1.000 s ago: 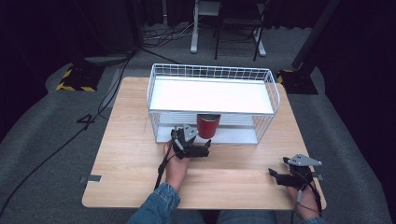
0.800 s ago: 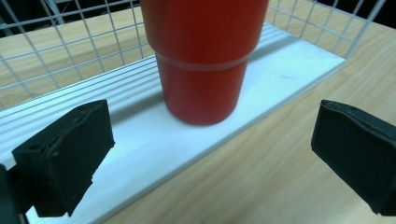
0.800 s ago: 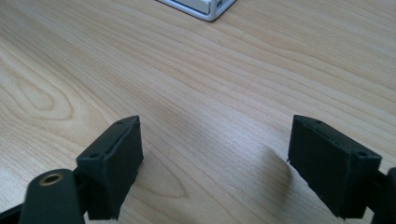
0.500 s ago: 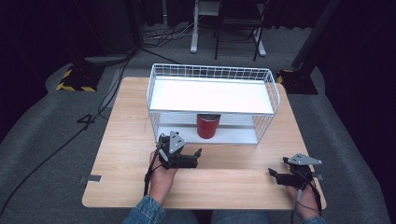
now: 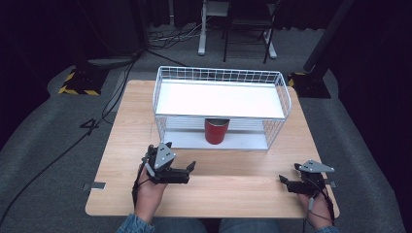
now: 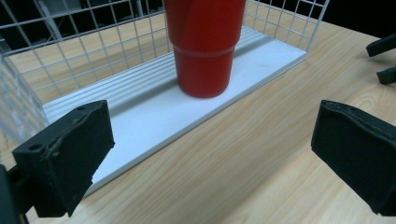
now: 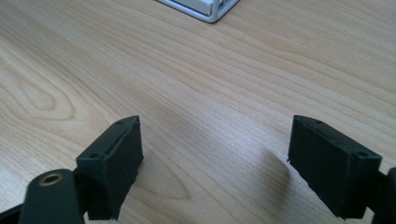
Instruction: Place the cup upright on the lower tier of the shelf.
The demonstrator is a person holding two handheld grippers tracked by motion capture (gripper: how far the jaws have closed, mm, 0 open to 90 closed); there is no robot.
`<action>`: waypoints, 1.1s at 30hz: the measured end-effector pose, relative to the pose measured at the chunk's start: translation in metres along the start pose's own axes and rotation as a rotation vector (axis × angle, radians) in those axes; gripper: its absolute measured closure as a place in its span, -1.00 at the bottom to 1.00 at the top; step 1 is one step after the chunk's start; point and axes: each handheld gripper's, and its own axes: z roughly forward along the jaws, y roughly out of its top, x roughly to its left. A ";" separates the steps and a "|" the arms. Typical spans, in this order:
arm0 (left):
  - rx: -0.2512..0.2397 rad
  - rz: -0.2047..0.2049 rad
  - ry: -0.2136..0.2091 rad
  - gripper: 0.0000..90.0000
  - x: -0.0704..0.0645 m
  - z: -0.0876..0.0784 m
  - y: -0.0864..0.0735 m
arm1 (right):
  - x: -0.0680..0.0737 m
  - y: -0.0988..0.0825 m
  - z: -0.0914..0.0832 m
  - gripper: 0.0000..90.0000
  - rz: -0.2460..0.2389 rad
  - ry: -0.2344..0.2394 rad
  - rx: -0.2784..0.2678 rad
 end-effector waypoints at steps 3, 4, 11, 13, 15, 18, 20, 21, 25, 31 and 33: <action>-0.016 -0.012 -0.019 -1.00 0.012 -0.016 -0.010 | 0.002 0.000 0.000 -0.59 -0.005 -0.005 -0.004; -0.007 -0.012 -0.026 -1.00 0.015 -0.019 -0.013 | 0.002 0.000 -0.001 -0.59 -0.008 -0.005 -0.005; 0.017 -0.022 -0.018 -1.00 0.030 -0.034 -0.029 | 0.002 0.000 0.000 -0.59 -0.004 0.001 -0.003; 0.034 -0.007 -0.021 -1.00 0.034 -0.039 -0.036 | 0.002 0.000 0.000 -0.59 -0.005 0.003 -0.003; 0.052 -0.001 -0.012 -1.00 0.037 -0.041 -0.040 | 0.002 0.000 -0.001 -0.59 -0.009 0.004 -0.003; 0.068 -0.013 -0.012 -1.00 0.042 -0.044 -0.046 | 0.002 0.000 -0.001 -0.59 -0.009 0.006 -0.003; 0.089 -0.029 -0.025 -1.00 0.046 -0.045 -0.051 | 0.002 0.000 -0.001 -0.59 -0.013 0.006 -0.004; 0.101 -0.031 -0.025 -1.00 0.047 -0.045 -0.053 | 0.002 0.000 -0.001 -0.59 -0.014 0.005 -0.004; 0.130 -0.035 -0.027 -1.00 0.052 -0.045 -0.060 | 0.002 0.000 -0.001 -0.59 -0.013 0.005 -0.004; 0.195 -0.087 -0.038 -1.00 0.061 -0.042 -0.075 | 0.002 0.000 -0.001 -0.59 -0.014 0.005 -0.004; 0.226 -0.096 -0.034 -1.00 0.063 -0.040 -0.078 | 0.002 0.000 -0.001 -0.59 -0.015 0.006 -0.005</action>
